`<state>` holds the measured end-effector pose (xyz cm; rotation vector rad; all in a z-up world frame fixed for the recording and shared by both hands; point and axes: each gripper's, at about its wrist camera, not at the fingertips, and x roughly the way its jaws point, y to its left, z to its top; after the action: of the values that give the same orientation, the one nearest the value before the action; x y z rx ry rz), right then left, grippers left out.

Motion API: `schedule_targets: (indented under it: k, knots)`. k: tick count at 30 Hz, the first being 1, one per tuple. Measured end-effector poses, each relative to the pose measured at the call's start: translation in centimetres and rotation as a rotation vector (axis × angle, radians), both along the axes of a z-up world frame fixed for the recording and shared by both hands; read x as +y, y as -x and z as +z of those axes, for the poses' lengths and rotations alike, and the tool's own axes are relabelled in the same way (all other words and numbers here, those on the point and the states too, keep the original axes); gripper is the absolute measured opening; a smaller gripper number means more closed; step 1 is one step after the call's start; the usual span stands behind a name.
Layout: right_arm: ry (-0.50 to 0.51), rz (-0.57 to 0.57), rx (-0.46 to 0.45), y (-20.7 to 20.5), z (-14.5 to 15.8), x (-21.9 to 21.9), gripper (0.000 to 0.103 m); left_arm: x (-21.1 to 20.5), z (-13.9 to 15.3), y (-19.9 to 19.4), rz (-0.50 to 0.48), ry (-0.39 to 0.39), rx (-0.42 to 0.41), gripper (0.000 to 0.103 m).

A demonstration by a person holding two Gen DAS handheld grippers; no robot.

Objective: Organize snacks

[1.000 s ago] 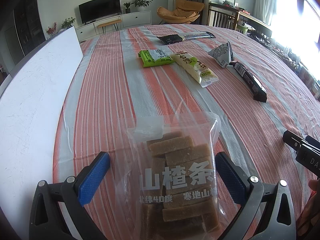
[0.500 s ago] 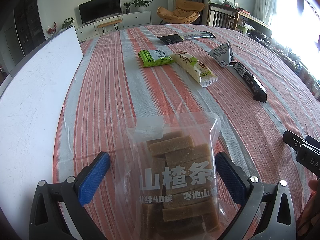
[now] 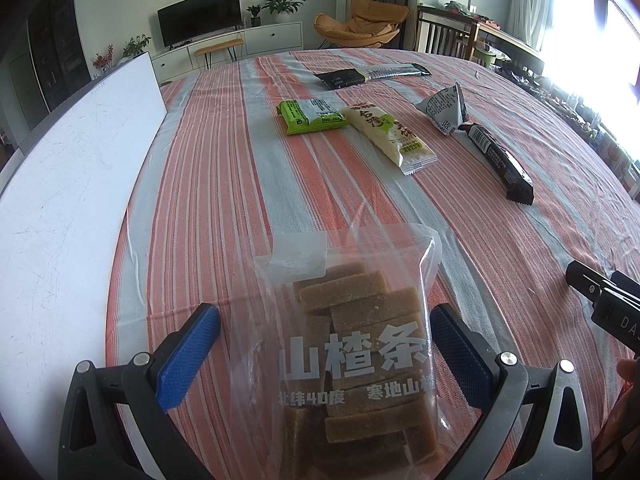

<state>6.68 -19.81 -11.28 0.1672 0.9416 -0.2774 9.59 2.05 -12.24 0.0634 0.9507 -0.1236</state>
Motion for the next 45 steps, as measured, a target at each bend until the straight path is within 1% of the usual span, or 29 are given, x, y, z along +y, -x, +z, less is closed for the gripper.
schedule_targets:
  k: [8,13,14,16,17,18,19,20,21,23,27,31,38,45]
  knots:
    - [0.0,0.0,0.0,0.0,0.0,0.0,0.093,0.1,0.0,-0.2,-0.018,-0.002,0.012,0.103]
    - [0.0,0.0,0.0,0.0,0.0,0.0,0.093,0.0,0.2,-0.4,-0.083,-0.01,0.067,0.103]
    - [0.0,0.0,0.0,0.0,0.0,0.0,0.093,0.1,0.2,-0.3,-0.089,-0.008,0.075,0.101]
    - [0.001,-0.001,0.0,0.0,0.0,0.0,0.093,0.1,0.4,0.2,-0.098,-0.007,0.062,0.092]
    - [0.0,0.0,0.0,0.0,0.0,0.0,0.093,0.0,0.6,0.5,-0.102,-0.008,0.051,0.081]
    - [0.0,0.0,0.0,0.0,0.0,0.0,0.093,0.0,0.8,0.7,-0.11,0.0,0.05,0.072]
    - [0.0,0.0,0.0,0.0,0.0,0.0,0.093,-0.1,0.9,0.9,-0.121,0.001,0.046,0.067]
    - [0.001,0.0,0.0,0.0,0.0,0.0,0.093,-0.3,1.0,1.1,-0.133,-0.001,0.041,0.06]
    - [0.0,0.0,0.0,0.0,0.0,0.0,0.093,-0.5,1.1,1.3,-0.136,-0.007,0.037,0.057]
    - [0.0,0.0,0.0,0.0,0.0,0.0,0.093,-0.6,1.3,1.5,-0.135,-0.014,0.027,0.054]
    - [0.001,0.0,0.0,0.0,0.0,0.0,0.093,-0.3,1.6,1.7,-0.131,0.005,0.024,0.05]
    - [0.001,0.0,0.0,0.0,0.0,0.0,0.093,0.3,1.7,1.7,-0.118,0.038,0.032,0.049]
    - [0.001,0.0,0.0,0.0,0.0,0.0,0.093,0.4,1.7,2.0,-0.111,0.037,0.032,0.048]
    - [0.001,0.0,0.0,0.0,0.0,0.0,0.093,0.8,1.8,2.0,-0.106,0.056,0.04,0.048]
